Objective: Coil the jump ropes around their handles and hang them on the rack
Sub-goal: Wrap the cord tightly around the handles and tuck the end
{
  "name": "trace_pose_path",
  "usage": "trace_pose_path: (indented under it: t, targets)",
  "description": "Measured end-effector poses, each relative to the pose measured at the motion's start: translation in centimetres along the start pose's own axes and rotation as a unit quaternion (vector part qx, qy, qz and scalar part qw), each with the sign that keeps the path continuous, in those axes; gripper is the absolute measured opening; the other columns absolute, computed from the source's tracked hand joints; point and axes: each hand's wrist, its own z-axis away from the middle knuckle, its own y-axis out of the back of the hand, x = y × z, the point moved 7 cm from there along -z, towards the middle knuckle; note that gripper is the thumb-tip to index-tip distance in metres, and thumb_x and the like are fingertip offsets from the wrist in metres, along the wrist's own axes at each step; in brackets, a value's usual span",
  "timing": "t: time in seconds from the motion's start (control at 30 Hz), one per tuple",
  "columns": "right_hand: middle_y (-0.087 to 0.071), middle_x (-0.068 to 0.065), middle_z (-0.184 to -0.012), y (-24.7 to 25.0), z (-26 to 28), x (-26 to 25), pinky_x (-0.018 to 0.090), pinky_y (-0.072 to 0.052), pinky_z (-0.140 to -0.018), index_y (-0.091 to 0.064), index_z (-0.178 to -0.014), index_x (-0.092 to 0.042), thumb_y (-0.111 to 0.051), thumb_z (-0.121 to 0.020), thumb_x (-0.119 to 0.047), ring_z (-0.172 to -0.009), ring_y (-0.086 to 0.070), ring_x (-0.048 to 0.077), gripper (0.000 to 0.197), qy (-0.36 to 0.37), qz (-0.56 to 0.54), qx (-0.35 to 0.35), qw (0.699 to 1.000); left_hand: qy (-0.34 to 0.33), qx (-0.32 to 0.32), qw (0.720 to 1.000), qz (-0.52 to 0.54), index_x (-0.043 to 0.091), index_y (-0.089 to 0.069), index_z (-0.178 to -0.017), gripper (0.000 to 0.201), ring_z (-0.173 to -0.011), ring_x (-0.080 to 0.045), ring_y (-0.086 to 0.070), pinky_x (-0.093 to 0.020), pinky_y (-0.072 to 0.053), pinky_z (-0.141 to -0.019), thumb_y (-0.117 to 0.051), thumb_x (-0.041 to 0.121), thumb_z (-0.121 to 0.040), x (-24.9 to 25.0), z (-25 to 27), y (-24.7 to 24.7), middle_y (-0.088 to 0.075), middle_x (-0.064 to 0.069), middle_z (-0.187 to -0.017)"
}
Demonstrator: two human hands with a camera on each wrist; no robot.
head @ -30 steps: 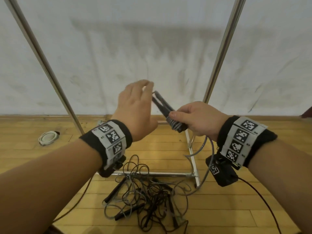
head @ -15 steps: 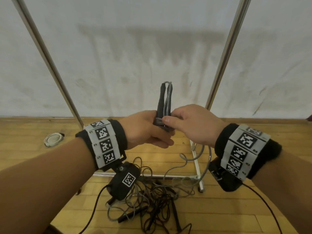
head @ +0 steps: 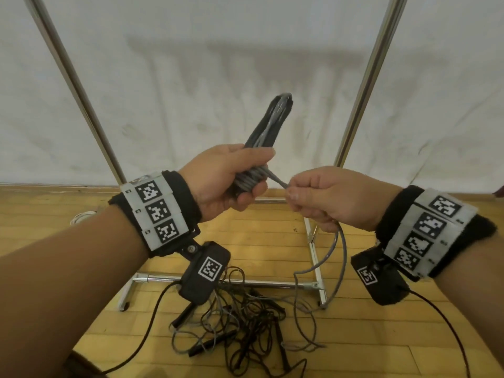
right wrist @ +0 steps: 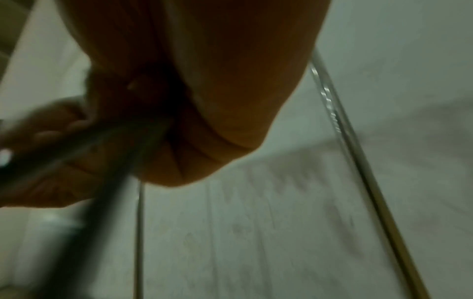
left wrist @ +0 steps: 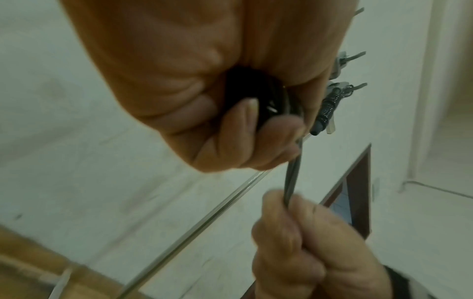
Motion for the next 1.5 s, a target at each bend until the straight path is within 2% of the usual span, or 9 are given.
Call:
trace_pose_path:
  t: [0.13,0.33,0.43,0.6,0.8,1.2,1.33,1.43,1.5]
  targets:
    - [-0.043,0.009,-0.063,0.8,0.5,3.3,0.029,-0.047,-0.053,-0.065,-0.089,-0.002,-0.056,-0.104,-0.018,-0.053,-0.041,0.022,0.024,-0.065,0.050,-0.034,0.996,0.047,-0.169,0.955,-0.239,0.033,-0.074,-0.086,0.007,-0.045,-0.015,-0.056,-0.021,-0.044,-0.042,-0.077,0.038,-0.091,-0.3,1.6,-2.5,-0.068,-0.003,-0.066]
    - [-0.051,-0.010,-0.052,-0.4,-0.6,1.5,0.027,-0.042,-0.055,-0.074,-0.084,-0.019,-0.065,-0.096,-0.042,-0.048,-0.047,0.010,0.027,-0.120,0.276,-0.059,0.952,0.168,-0.184,0.659,-0.710,0.023,-0.070,-0.103,0.029,-0.066,-0.011,-0.070,-0.023,-0.048,-0.051,-0.068,0.051,-0.095,-8.9,1.4,-5.2,-0.076,0.003,-0.083]
    - [-0.061,-0.007,-0.069,-2.1,-0.9,-1.7,0.028,-0.042,-0.060,-0.073,-0.084,-0.024,-0.053,-0.101,-0.045,-0.063,-0.053,0.012,0.034,-0.072,0.354,-0.035,0.932,0.224,-0.096,0.711,-0.660,0.020,-0.065,-0.115,0.024,-0.057,-0.012,-0.068,-0.022,-0.051,-0.047,-0.068,0.035,-0.098,-8.7,0.2,-2.7,-0.077,-0.001,-0.083]
    - [-0.062,0.005,-0.073,-2.9,-0.9,-2.2,0.034,-0.043,-0.060,-0.069,-0.102,-0.013,-0.041,-0.108,-0.032,-0.062,-0.052,0.013,0.034,-0.055,0.313,0.016,0.948,0.190,0.041,0.907,-0.374,0.020,-0.065,-0.114,0.020,-0.053,-0.016,-0.063,-0.029,-0.055,-0.051,-0.071,0.031,-0.099,-5.9,-1.2,1.6,-0.071,-0.004,-0.072]
    - [-0.056,-0.002,-0.060,-2.7,-0.8,-0.4,0.027,-0.041,-0.052,-0.062,-0.095,-0.011,-0.041,-0.109,-0.028,-0.051,-0.045,0.011,0.031,-0.049,0.136,0.018,0.989,0.125,-0.066,0.984,-0.112,0.013,-0.064,-0.104,0.037,-0.046,-0.015,-0.054,-0.023,-0.045,-0.040,-0.086,0.028,-0.079,-3.3,-0.4,1.1,-0.063,-0.010,-0.074]
    - [-0.054,-0.004,-0.064,-0.5,0.0,1.3,0.033,-0.047,-0.058,-0.066,-0.092,-0.014,-0.051,-0.107,-0.026,-0.056,-0.049,0.018,0.024,-0.037,0.127,-0.016,0.991,0.087,-0.143,0.980,-0.104,0.006,-0.064,-0.101,0.029,-0.044,-0.019,-0.055,-0.022,-0.039,-0.036,-0.062,0.035,-0.097,-1.7,0.7,0.4,-0.066,-0.016,-0.075]
    - [-0.067,-0.010,-0.085,-1.3,-0.8,2.2,0.026,-0.053,-0.070,-0.069,-0.098,-0.029,-0.059,-0.101,-0.042,-0.073,-0.062,0.006,0.016,-0.097,0.278,-0.042,0.955,0.175,-0.271,0.868,-0.376,0.021,-0.067,-0.104,0.020,-0.053,-0.015,-0.065,-0.022,-0.049,-0.046,-0.069,0.039,-0.096,-5.1,2.3,-3.6,-0.078,-0.003,-0.082]
    - [-0.064,-0.006,-0.090,-1.6,-1.4,1.0,0.028,-0.047,-0.068,-0.066,-0.095,-0.026,-0.058,-0.100,-0.046,-0.079,-0.059,0.012,0.022,-0.089,0.426,-0.030,0.900,0.207,-0.184,0.745,-0.607,0.021,-0.068,-0.103,0.025,-0.052,-0.009,-0.070,-0.024,-0.055,-0.054,-0.066,0.045,-0.096,-8.1,1.6,-3.7,-0.080,0.005,-0.078]
    - [-0.059,-0.007,-0.082,-2.1,-1.6,-0.7,0.026,-0.038,-0.060,-0.062,-0.088,-0.026,-0.053,-0.103,-0.045,-0.072,-0.052,0.010,0.026,-0.057,0.484,-0.006,0.873,0.226,-0.104,0.757,-0.604,0.018,-0.066,-0.108,0.024,-0.050,-0.012,-0.069,-0.025,-0.054,-0.050,-0.065,0.039,-0.097,-8.7,0.8,-2.6,-0.079,0.000,-0.076]
